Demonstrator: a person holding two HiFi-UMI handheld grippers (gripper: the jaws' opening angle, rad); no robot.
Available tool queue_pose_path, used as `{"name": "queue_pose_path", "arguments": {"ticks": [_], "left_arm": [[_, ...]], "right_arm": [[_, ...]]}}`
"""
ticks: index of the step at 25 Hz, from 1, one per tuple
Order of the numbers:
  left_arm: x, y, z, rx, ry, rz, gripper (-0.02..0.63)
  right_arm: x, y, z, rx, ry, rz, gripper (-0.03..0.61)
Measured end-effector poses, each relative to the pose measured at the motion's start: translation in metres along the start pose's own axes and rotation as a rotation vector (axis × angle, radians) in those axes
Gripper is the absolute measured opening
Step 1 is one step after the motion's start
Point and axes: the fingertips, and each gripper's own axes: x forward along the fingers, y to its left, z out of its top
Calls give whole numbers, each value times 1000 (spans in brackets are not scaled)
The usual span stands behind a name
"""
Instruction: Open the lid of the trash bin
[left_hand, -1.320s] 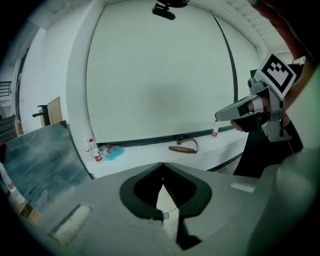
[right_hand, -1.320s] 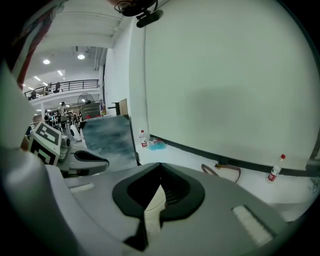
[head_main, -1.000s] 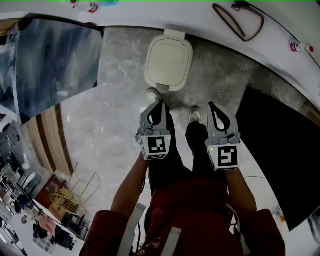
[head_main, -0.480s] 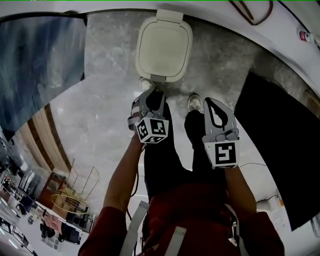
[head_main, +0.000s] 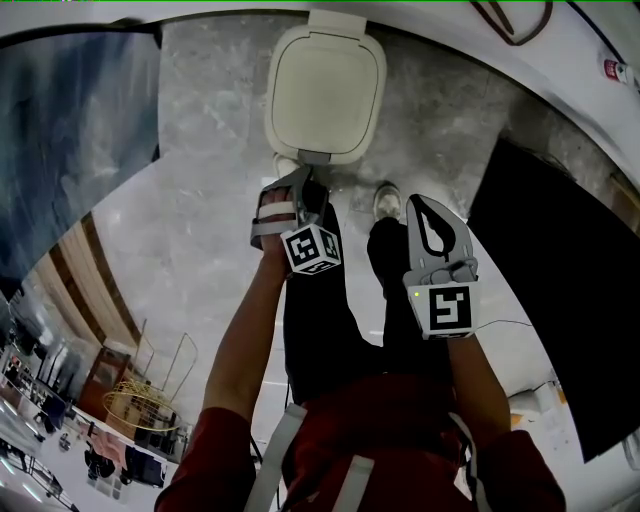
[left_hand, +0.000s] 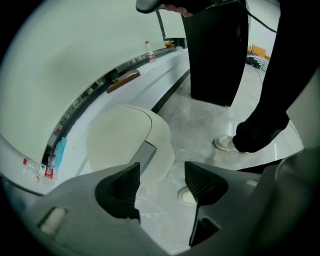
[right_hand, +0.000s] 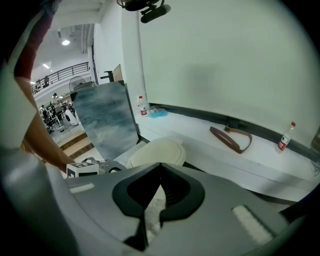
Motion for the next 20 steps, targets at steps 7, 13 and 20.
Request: {"name": "queue_pose_path", "arguments": {"ticks": [7, 13, 20], "left_arm": [[10, 2, 4, 156, 22, 28, 304], [19, -1, -2, 235, 69, 32, 310], [20, -2, -5, 256, 81, 58, 310]], "right_arm": [[8, 0, -4, 5, 7, -2, 0], [10, -2, -5, 6, 9, -3, 0], [10, -7, -7, -3, 18, -2, 0]]}}
